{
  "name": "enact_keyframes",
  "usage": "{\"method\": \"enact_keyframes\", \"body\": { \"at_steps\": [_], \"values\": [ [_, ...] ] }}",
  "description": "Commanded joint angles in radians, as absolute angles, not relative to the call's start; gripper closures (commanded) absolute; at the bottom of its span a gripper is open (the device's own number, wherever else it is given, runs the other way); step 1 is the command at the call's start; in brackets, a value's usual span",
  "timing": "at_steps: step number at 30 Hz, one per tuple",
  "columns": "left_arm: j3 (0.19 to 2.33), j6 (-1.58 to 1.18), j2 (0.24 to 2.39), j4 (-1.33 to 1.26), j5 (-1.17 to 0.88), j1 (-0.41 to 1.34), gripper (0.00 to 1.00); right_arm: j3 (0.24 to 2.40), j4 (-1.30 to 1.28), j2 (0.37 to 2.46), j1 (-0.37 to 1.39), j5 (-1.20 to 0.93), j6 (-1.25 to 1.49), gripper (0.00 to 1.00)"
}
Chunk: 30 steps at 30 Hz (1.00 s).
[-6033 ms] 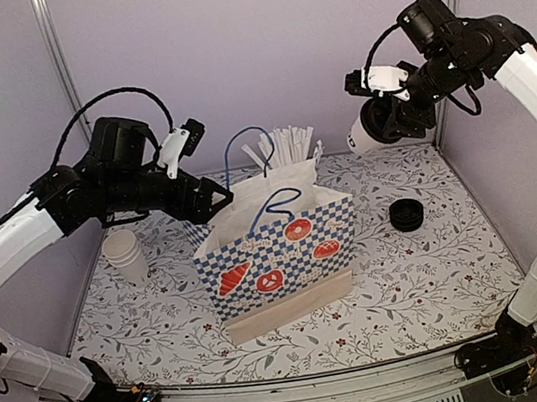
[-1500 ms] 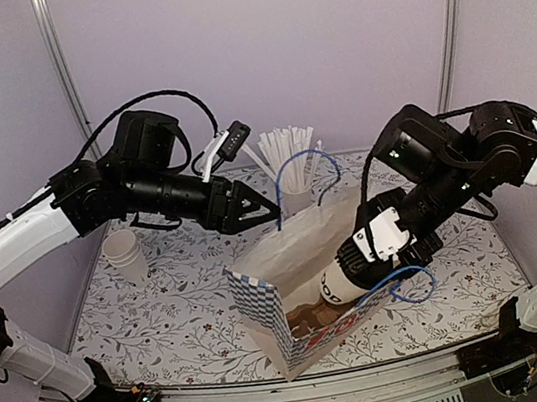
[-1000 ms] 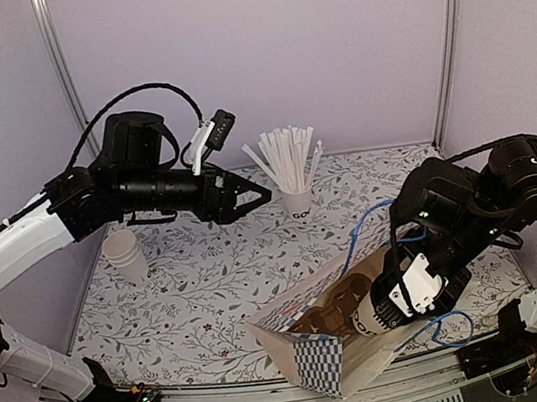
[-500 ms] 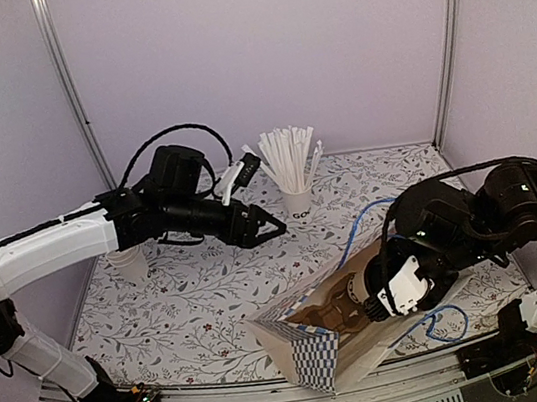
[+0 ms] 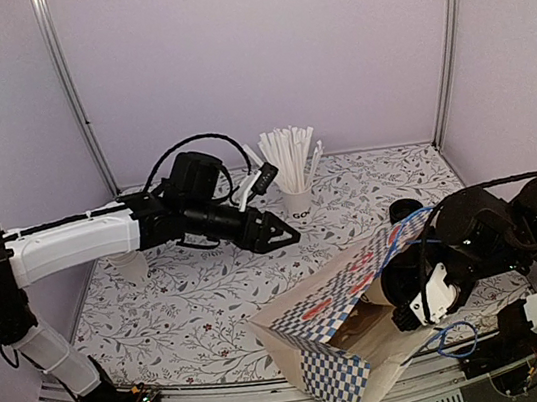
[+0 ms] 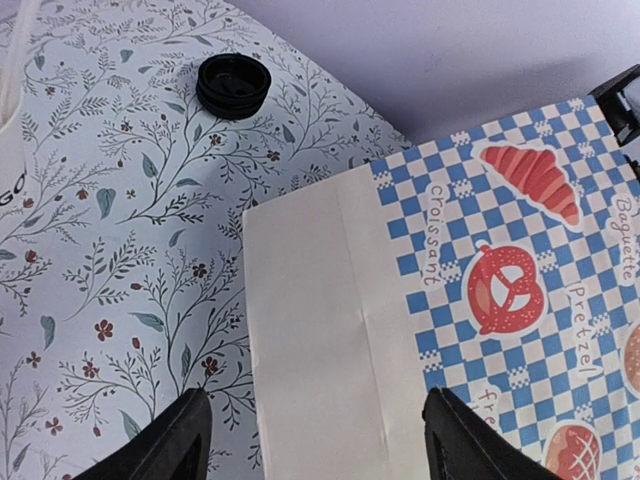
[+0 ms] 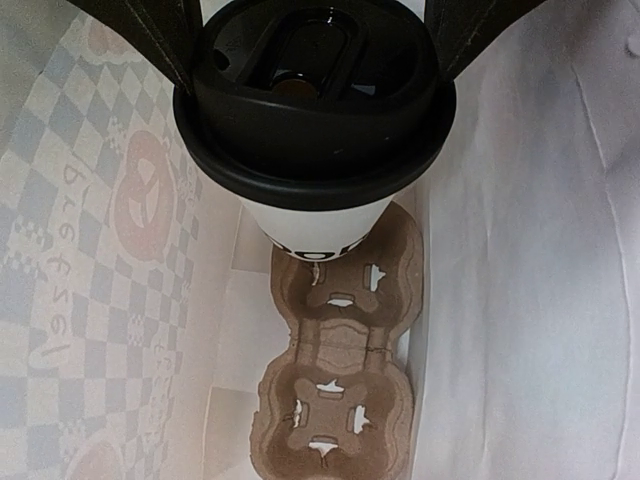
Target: Pack the takeout coffee
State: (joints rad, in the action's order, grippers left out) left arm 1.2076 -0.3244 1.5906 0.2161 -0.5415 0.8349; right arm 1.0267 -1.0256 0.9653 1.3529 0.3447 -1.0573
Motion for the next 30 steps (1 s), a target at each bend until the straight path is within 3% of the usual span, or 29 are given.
{"method": "enact_keyframes", "body": {
  "at_steps": [1, 12, 30],
  "values": [
    [1.245, -0.31, 1.628, 0.196, -0.568, 0.831, 0.25, 1.001, -0.988, 0.948, 1.364, 0.375, -1.107, 0.72],
    [1.248, -0.307, 1.669, 0.206, -0.588, 0.816, 0.26, 0.976, -0.918, 0.978, 1.364, 0.351, -1.101, 0.71],
    [1.209, -0.314, 1.702, 0.108, -0.814, 0.862, 0.31, 0.955, -0.873, 1.051, 1.364, 0.282, -1.101, 0.71]
  ]
}}
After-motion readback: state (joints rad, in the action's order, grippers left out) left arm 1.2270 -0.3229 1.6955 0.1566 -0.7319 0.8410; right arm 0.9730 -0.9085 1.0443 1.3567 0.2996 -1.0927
